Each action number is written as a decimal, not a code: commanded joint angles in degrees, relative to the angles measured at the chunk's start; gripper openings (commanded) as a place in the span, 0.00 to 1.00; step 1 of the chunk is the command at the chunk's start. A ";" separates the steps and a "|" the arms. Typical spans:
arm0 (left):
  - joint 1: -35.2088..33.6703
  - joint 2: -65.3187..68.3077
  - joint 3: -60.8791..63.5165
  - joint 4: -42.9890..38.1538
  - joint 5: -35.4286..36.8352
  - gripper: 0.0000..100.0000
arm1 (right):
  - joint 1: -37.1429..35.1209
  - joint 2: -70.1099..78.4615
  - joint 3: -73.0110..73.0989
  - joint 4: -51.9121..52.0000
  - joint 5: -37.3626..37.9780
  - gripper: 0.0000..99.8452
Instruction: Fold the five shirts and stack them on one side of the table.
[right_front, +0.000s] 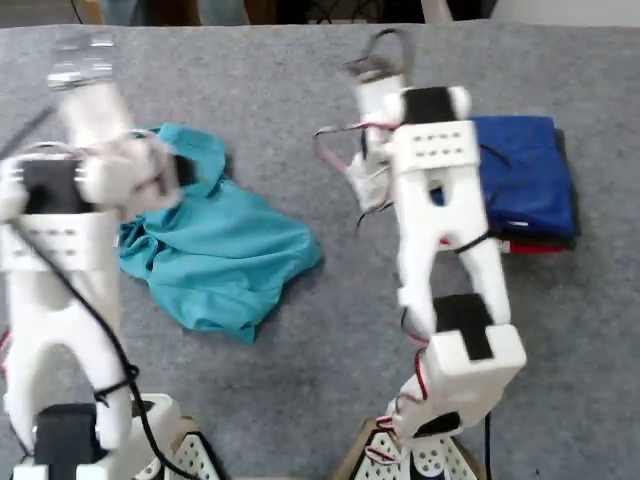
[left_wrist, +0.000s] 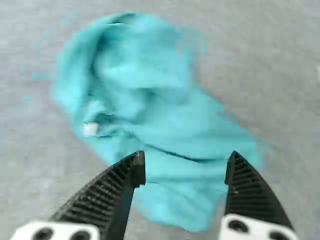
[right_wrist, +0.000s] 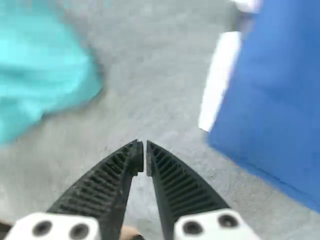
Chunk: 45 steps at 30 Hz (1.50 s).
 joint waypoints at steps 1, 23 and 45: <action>-14.20 -1.58 -2.68 2.64 -5.54 0.27 | -8.88 -8.40 4.53 0.35 7.82 0.02; -49.01 -1.67 30.55 -22.77 -13.98 0.18 | -19.78 24.04 1.01 -23.65 7.38 0.01; -41.98 -1.32 33.80 -23.91 -14.07 0.08 | -5.89 47.87 -54.90 -6.07 8.18 0.01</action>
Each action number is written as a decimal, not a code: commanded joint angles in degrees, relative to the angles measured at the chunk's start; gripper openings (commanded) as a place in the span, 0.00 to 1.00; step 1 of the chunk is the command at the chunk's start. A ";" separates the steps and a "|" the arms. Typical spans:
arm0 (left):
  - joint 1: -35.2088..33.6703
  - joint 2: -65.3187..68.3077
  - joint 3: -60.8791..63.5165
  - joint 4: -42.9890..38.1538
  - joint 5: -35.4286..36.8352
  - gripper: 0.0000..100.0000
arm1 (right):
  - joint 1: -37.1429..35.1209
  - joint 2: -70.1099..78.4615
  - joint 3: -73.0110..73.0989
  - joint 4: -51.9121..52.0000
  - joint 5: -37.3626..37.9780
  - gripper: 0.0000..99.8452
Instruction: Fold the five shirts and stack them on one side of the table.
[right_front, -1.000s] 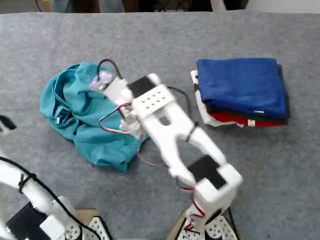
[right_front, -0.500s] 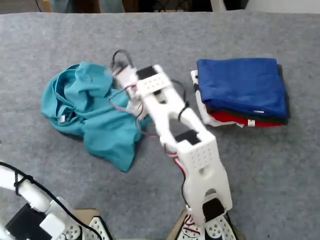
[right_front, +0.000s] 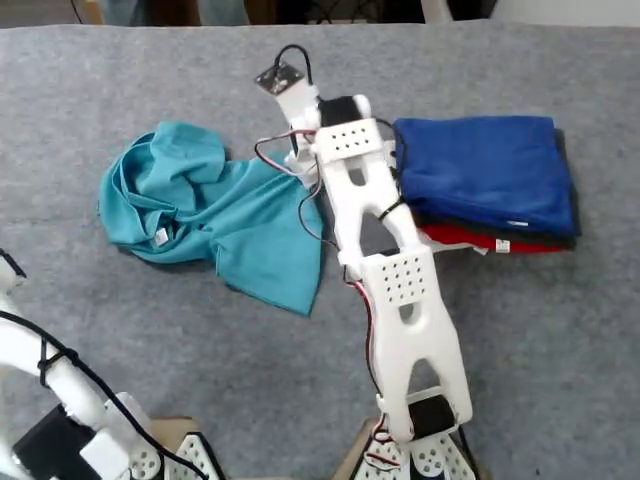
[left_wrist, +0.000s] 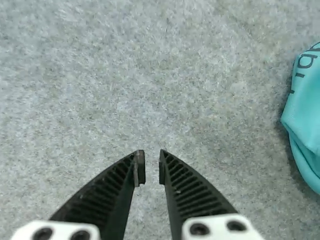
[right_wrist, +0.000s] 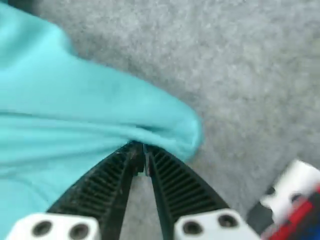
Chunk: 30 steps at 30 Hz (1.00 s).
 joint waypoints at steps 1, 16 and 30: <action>0.48 -1.41 -0.22 -0.53 -0.26 0.08 | 0.53 -0.75 -9.71 7.47 1.41 0.01; 0.04 -1.41 -0.13 -0.18 -0.26 0.08 | -0.35 -8.48 -14.37 12.40 -8.79 0.01; -4.18 -1.76 1.27 1.93 -0.35 0.08 | -6.33 -37.93 29.67 12.22 -25.67 0.01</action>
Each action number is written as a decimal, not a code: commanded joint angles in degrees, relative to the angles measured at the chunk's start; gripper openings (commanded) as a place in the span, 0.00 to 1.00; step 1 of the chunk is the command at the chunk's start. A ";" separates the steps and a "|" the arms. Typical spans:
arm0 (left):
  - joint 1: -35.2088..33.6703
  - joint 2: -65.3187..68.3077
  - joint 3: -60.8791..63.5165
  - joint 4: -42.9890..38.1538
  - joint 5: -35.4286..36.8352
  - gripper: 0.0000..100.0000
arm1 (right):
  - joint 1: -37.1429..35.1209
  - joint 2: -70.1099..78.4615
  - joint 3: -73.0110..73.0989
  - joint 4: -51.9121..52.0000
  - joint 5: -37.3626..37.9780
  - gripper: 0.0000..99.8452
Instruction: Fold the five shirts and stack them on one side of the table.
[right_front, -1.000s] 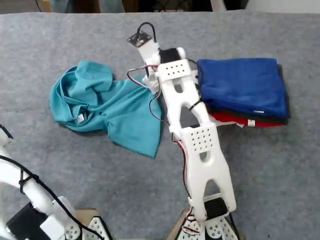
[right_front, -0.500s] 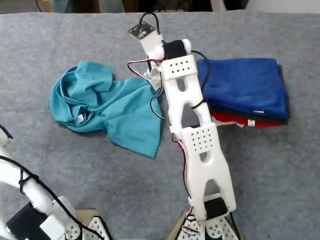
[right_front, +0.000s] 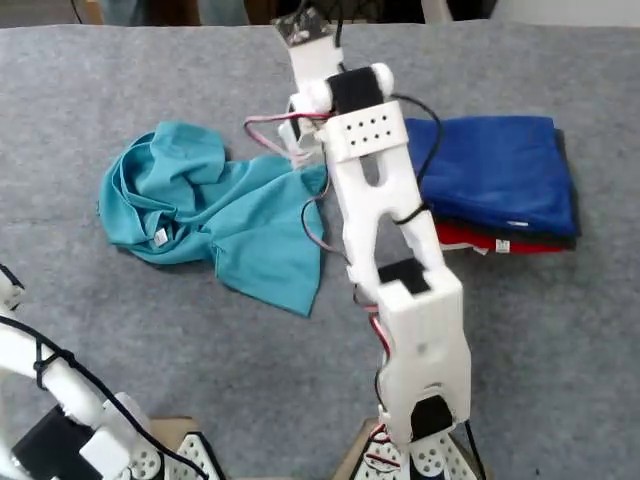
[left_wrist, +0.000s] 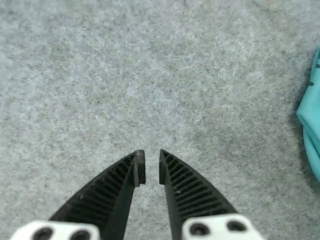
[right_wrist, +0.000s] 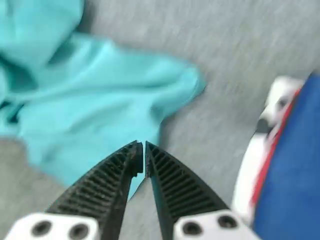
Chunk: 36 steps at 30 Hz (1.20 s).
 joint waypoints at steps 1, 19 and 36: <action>-1.45 -1.76 -0.22 0.44 -0.35 0.08 | -3.43 -12.18 19.30 0.09 -4.66 0.01; 0.57 -1.32 -0.13 0.62 -5.63 0.07 | -13.10 -6.81 44.35 -3.60 -18.99 0.02; 0.66 -1.32 -0.13 0.35 -6.24 0.07 | -15.56 -4.18 44.79 -4.84 -23.74 0.13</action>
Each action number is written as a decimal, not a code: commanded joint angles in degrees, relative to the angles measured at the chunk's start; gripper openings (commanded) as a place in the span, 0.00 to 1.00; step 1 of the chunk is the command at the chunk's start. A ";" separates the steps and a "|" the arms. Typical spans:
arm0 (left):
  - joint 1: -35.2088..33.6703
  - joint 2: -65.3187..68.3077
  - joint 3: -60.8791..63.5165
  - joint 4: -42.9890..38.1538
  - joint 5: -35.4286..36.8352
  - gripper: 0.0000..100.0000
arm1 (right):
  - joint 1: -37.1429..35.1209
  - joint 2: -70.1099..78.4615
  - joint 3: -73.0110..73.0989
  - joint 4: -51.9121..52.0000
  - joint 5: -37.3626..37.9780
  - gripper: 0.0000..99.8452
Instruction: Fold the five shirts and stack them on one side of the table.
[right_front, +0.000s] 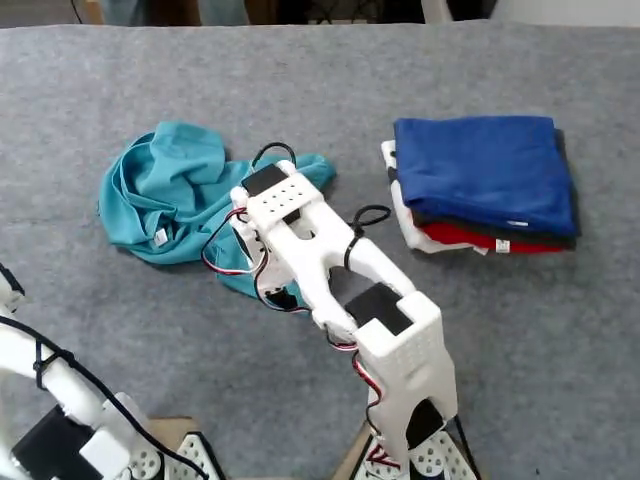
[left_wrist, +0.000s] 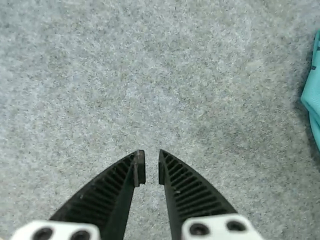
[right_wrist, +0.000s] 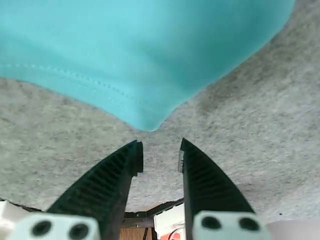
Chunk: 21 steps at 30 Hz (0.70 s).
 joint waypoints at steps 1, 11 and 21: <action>0.48 -1.32 -0.13 0.09 -0.62 0.07 | -0.88 -0.31 -0.04 -1.76 -0.88 0.13; 0.48 -1.41 -0.13 0.09 -0.62 0.07 | -0.79 1.19 0.13 -4.92 -1.05 0.13; 0.40 -1.32 -0.13 0.09 -0.62 0.07 | -0.53 10.51 -0.40 -6.59 -0.97 0.13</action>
